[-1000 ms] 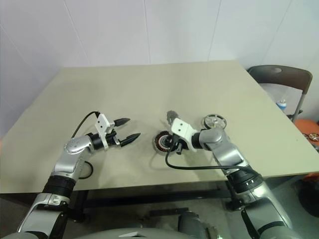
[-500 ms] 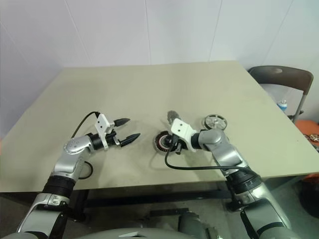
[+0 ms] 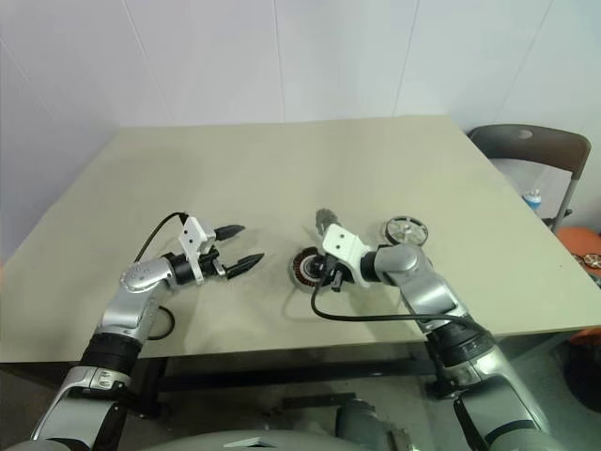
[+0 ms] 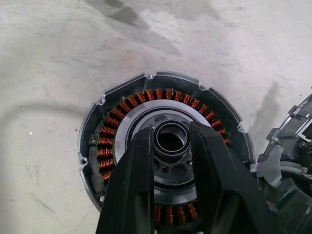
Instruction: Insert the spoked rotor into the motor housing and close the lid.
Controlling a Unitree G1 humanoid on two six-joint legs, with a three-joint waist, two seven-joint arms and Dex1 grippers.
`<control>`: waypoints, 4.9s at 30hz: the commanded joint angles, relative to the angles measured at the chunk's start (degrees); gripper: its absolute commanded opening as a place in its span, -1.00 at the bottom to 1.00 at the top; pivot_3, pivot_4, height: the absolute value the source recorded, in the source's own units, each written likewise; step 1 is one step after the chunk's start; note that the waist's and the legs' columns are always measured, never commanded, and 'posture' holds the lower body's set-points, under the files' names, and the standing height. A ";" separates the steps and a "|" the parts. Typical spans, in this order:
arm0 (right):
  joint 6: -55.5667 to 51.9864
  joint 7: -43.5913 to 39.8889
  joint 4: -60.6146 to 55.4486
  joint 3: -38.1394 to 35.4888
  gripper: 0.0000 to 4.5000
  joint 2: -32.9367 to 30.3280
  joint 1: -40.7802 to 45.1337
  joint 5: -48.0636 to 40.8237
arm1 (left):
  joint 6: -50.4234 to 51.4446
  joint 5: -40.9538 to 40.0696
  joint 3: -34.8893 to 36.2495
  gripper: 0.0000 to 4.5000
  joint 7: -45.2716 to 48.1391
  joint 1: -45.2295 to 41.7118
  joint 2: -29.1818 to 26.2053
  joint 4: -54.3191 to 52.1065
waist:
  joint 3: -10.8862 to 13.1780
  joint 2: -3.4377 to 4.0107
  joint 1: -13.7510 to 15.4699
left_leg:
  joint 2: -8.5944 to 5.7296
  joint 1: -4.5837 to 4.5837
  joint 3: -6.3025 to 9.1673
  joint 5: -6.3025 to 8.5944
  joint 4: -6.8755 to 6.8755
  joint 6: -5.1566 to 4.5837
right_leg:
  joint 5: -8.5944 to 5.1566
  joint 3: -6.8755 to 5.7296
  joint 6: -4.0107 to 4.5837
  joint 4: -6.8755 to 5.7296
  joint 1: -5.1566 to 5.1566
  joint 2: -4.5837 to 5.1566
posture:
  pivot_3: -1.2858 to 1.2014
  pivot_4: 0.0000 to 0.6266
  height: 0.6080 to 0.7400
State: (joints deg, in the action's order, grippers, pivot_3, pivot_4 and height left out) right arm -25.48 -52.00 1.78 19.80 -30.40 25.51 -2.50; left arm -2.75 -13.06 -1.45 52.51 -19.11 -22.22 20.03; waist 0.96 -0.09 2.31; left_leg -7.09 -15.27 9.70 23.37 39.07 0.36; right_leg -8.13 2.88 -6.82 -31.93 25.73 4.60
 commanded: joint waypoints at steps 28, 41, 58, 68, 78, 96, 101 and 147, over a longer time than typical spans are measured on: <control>1.04 2.24 3.66 -0.78 -0.69 -0.11 0.36 1.95 | -0.19 0.07 -0.13 1.00 0.02 -0.62 -0.39 -2.01 | 0.00 0.00 0.02 | 0.00 0.50 0.02 -0.01 0.00 0.01 | 0.01 0.00 -0.01 -0.03 -0.46 0.00 | 0.03 -1.00 1.00; 1.35 2.30 3.99 -0.94 -0.69 -0.68 0.34 2.21 | -0.38 0.14 -0.15 1.00 -0.03 -0.61 -0.37 -1.98 | 0.01 0.01 0.05 | 0.00 0.56 0.05 -0.01 -0.01 0.01 | 0.00 0.01 -0.01 -0.03 -0.52 0.00 | 0.03 -1.00 1.00; 2.11 3.57 4.50 -1.53 -0.04 0.55 0.98 2.03 | -0.27 0.17 -0.30 1.00 0.00 -0.44 -0.30 -2.11 | 0.02 0.02 0.04 | 0.01 0.60 0.07 0.00 -0.03 0.00 | 0.00 0.01 -0.02 -0.02 -0.56 0.00 | 0.03 -1.00 1.00; 2.21 4.11 4.43 -2.43 -0.98 1.65 1.29 1.41 | -0.42 0.25 -0.28 1.00 0.09 -0.80 -0.41 -1.80 | 0.03 0.03 0.04 | 0.02 0.59 0.06 0.00 -0.14 0.00 | 0.00 0.01 -0.01 0.00 -0.47 0.00 | 0.03 -1.00 1.00; -2.16 3.81 1.34 -10.31 -0.98 7.21 2.84 -8.58 | -0.34 0.39 -0.36 1.00 0.04 -1.09 -0.39 -1.34 | 0.08 0.06 -0.10 | 0.03 0.46 0.06 0.00 -0.22 0.00 | 0.00 0.01 -0.01 0.04 -0.30 -0.01 | 0.03 -1.00 1.00; 3.35 11.00 9.98 -21.35 -0.98 -1.79 11.00 -6.67 | -0.62 0.48 -0.29 1.00 -0.14 -1.02 -0.37 -1.17 | 0.13 0.15 -0.21 | 0.01 -0.28 -0.09 0.01 -0.27 -0.02 | 0.06 -0.02 0.08 0.04 0.58 0.04 | 0.03 -1.00 1.00; 1.69 8.28 8.32 -24.53 -0.59 -8.33 6.75 -8.06 | -0.58 0.28 -0.12 1.00 -0.13 -0.84 -0.42 -1.34 | 0.13 0.14 -0.06 | 0.04 -0.29 -0.15 0.01 -0.29 -0.02 | 0.10 -0.02 0.12 0.06 0.58 0.05 | 0.03 -1.00 1.00; 4.23 8.37 12.53 -14.37 0.73 -12.33 -1.42 4.07 | -0.41 0.21 -0.37 1.00 -0.11 -0.22 -0.18 -1.92 | 0.13 0.17 -0.05 | 0.07 -0.16 -0.28 0.09 -0.09 -0.17 | 0.44 -0.01 -0.09 0.61 0.11 0.03 | 0.03 -1.00 1.00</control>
State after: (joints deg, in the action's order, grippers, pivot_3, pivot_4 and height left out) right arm -22.47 -44.20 14.27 5.99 -43.03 22.42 1.23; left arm -2.78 -12.95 -1.59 52.34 -18.74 -22.21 20.04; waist 1.09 0.09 2.26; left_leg -7.02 -15.42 9.42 23.46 38.98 0.19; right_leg -7.69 2.87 -6.91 -31.32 25.84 4.63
